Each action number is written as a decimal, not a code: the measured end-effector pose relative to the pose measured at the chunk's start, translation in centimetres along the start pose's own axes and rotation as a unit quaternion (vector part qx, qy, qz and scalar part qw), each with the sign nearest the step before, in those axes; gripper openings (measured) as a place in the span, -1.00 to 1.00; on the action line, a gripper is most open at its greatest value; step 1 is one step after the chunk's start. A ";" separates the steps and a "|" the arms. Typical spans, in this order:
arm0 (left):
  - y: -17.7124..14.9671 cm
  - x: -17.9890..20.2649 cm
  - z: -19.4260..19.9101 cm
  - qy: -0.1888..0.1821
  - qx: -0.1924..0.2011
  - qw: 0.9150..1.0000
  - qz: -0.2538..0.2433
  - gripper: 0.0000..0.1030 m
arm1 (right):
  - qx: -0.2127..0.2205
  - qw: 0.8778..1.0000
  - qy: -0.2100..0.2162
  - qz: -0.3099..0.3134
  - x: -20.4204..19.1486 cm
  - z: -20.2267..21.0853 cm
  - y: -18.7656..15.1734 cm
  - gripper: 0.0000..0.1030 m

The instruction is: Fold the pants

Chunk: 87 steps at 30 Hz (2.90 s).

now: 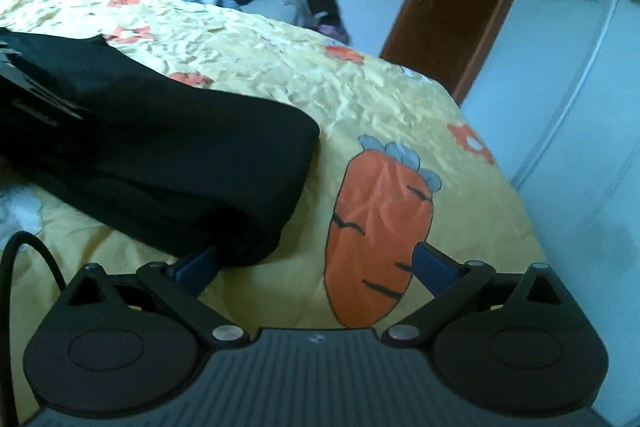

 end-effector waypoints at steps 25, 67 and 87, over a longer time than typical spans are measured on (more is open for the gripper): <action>-2.1 -10.7 2.7 0.073 -0.005 0.997 0.021 1.00 | 0.048 0.965 0.250 0.059 -12.4 -3.4 12.5 0.79; 4.4 -7.6 -9.5 0.005 -0.050 0.998 0.032 0.99 | -0.028 0.971 0.239 0.003 -12.7 -11.0 10.0 1.00; -3.5 -19.3 1.0 0.102 -0.023 0.991 0.081 1.00 | 0.006 0.974 0.223 0.031 -12.9 -6.0 10.1 1.00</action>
Point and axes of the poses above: each gripper's, at about its wrist camera, not at the fingertips, and z roughly against the way its jaws point, x to its right, y to its top, the point moved 9 cm from there along -z, roughly the way its jaws point
